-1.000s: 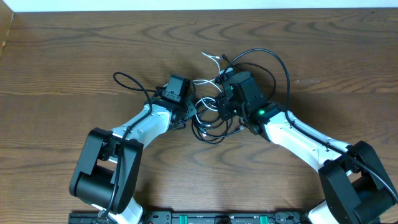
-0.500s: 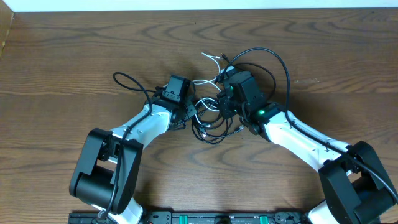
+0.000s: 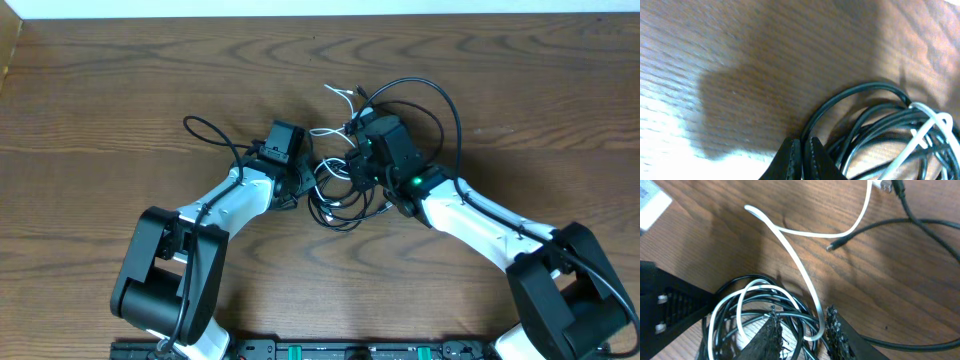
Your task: Untangle cables
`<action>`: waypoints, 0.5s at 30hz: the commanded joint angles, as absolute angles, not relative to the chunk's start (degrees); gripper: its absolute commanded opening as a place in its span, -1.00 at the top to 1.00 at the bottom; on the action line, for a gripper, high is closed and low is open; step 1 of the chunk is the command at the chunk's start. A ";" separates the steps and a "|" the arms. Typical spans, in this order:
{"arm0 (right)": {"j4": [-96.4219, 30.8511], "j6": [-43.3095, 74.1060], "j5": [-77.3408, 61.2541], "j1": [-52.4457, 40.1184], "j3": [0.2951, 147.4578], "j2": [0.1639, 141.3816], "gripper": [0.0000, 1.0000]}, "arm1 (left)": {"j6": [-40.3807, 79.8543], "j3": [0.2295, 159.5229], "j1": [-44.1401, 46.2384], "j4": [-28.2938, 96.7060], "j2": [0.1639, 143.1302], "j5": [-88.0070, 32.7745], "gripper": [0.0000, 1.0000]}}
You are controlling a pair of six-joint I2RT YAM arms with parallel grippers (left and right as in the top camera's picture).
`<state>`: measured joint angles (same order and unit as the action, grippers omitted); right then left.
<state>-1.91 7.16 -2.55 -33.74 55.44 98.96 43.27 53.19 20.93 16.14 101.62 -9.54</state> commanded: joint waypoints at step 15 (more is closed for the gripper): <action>-2.76 8.27 -2.07 -36.14 55.27 100.42 0.23 | 40.49 51.55 20.86 19.42 103.31 -12.91 0.85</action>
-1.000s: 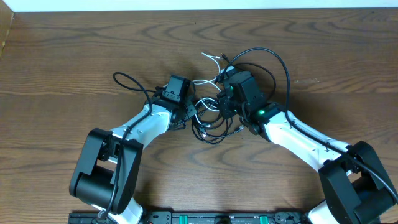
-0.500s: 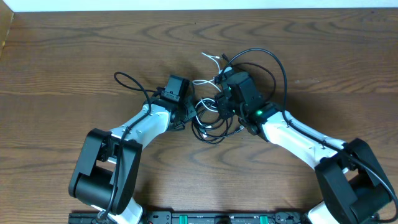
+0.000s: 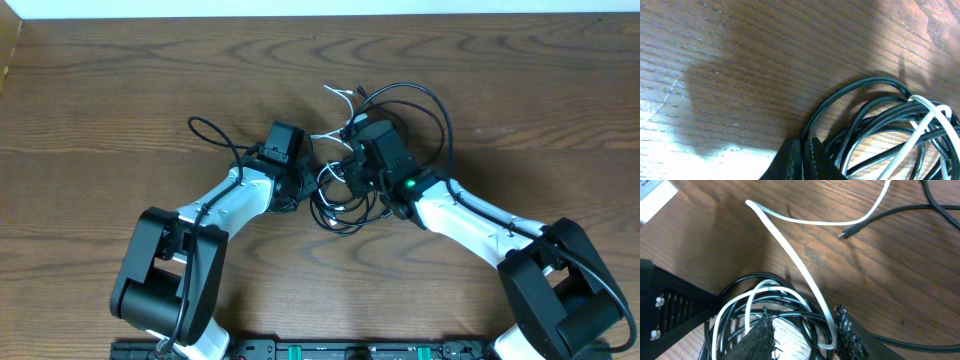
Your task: Untangle cables
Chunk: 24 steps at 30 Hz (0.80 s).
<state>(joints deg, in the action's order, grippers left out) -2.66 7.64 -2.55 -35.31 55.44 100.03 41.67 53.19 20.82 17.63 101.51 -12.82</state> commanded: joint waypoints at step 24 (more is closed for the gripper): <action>-12.95 7.64 -2.50 -38.35 55.37 91.09 -0.22 | 40.49 51.55 20.86 19.40 103.31 -12.84 0.85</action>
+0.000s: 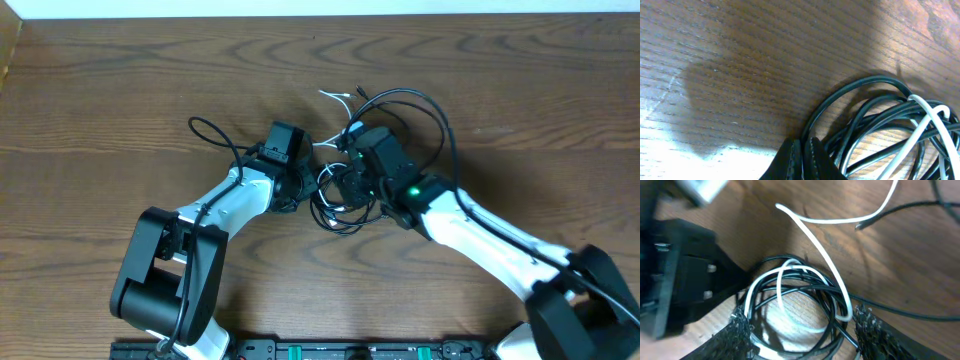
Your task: Untangle cables
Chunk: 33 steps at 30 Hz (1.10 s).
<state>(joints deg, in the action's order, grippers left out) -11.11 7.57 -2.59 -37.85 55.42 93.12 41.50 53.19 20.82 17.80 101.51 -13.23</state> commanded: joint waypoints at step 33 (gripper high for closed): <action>-8.03 5.76 -36.16 -31.00 55.40 99.46 0.98 | 40.49 51.55 20.86 19.27 103.31 -12.86 0.85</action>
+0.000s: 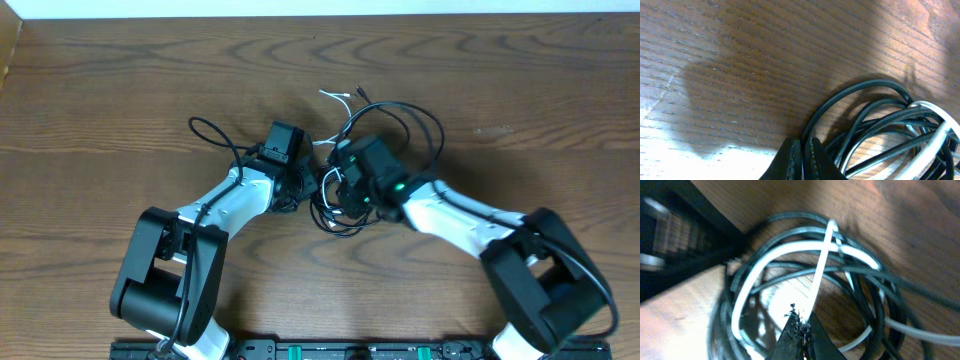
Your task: Untangle cables
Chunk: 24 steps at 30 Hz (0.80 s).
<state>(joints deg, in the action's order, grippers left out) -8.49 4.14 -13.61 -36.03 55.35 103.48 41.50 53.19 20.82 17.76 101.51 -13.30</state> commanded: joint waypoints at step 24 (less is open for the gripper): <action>38.79 36.10 -74.85 -3.14 55.40 98.15 0.97 | 39.59 51.55 20.49 22.87 103.26 -12.91 0.85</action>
<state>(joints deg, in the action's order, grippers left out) 39.31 33.58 -75.46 -6.81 54.83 99.46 41.43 53.34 20.84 19.84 101.43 -14.52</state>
